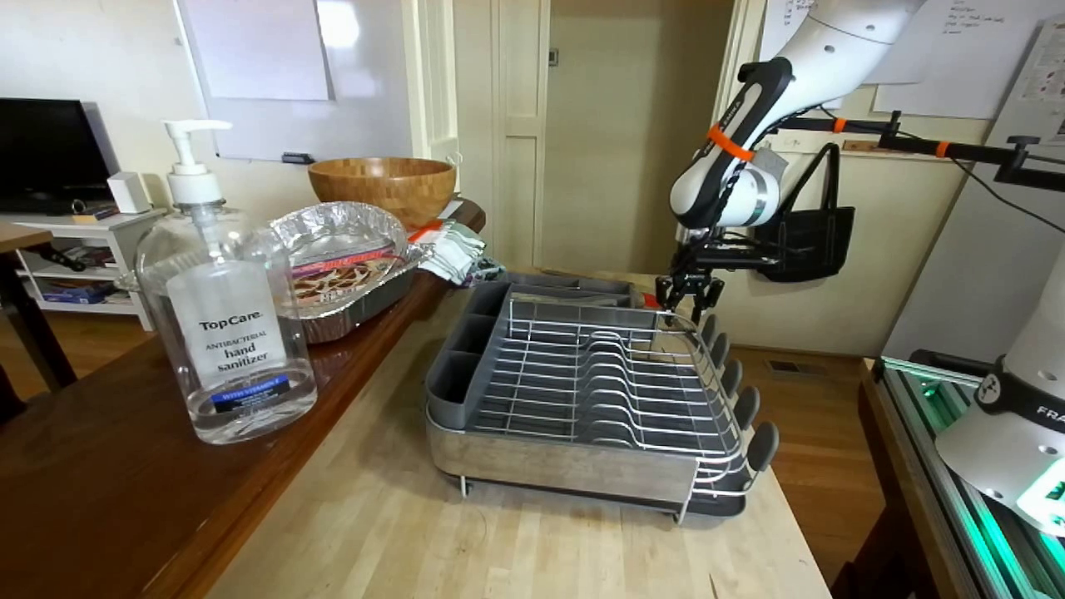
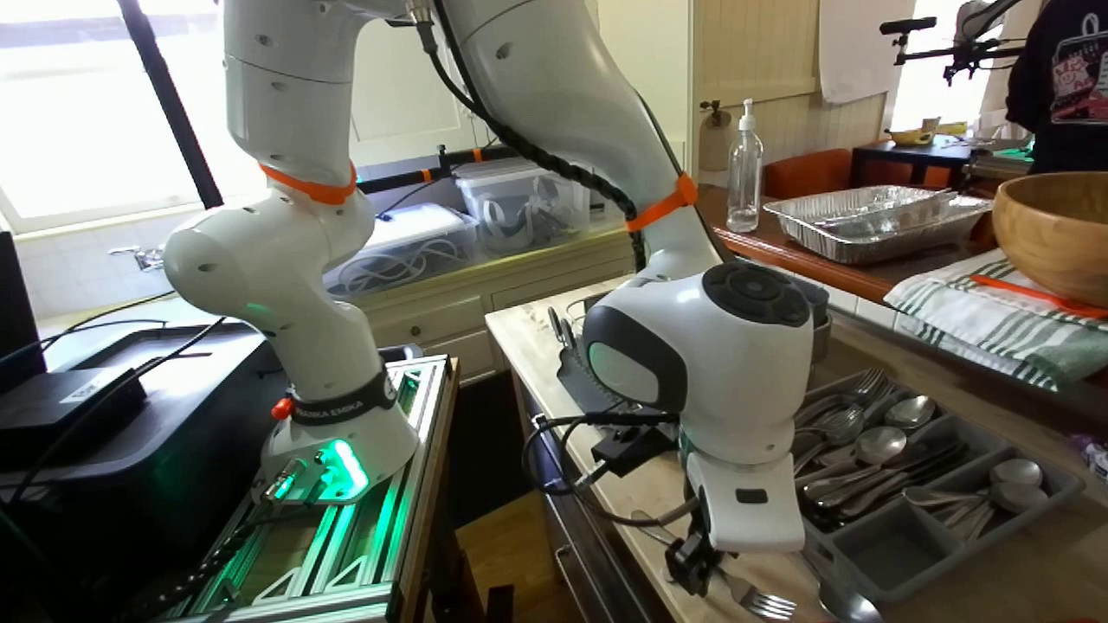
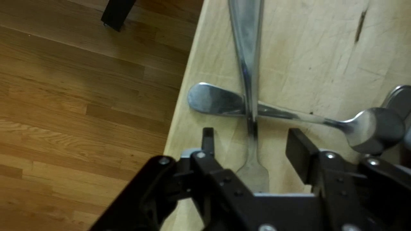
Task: Place the fork and one spoon in the cutlery rack
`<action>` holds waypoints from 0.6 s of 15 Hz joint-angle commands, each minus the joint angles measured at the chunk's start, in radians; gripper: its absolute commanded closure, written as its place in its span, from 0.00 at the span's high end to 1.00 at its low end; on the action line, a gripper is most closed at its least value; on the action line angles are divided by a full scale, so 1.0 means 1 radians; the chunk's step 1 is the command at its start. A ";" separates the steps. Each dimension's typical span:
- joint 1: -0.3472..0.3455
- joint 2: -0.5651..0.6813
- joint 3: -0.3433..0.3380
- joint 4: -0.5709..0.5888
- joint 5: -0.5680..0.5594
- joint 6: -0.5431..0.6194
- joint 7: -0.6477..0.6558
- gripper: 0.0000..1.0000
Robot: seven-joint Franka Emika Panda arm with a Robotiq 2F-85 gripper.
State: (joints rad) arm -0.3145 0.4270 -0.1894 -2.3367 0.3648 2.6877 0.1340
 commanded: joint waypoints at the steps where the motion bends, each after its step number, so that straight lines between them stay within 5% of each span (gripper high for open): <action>1: -0.005 -0.007 0.010 -0.013 0.019 0.018 0.007 0.29; 5: -0.002 -0.004 0.007 -0.009 0.014 0.015 0.012 0.01; 9: 0.007 -0.039 0.000 -0.032 -0.005 0.006 0.005 0.02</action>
State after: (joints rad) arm -0.3137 0.4265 -0.1888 -2.3367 0.3652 2.6877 0.1360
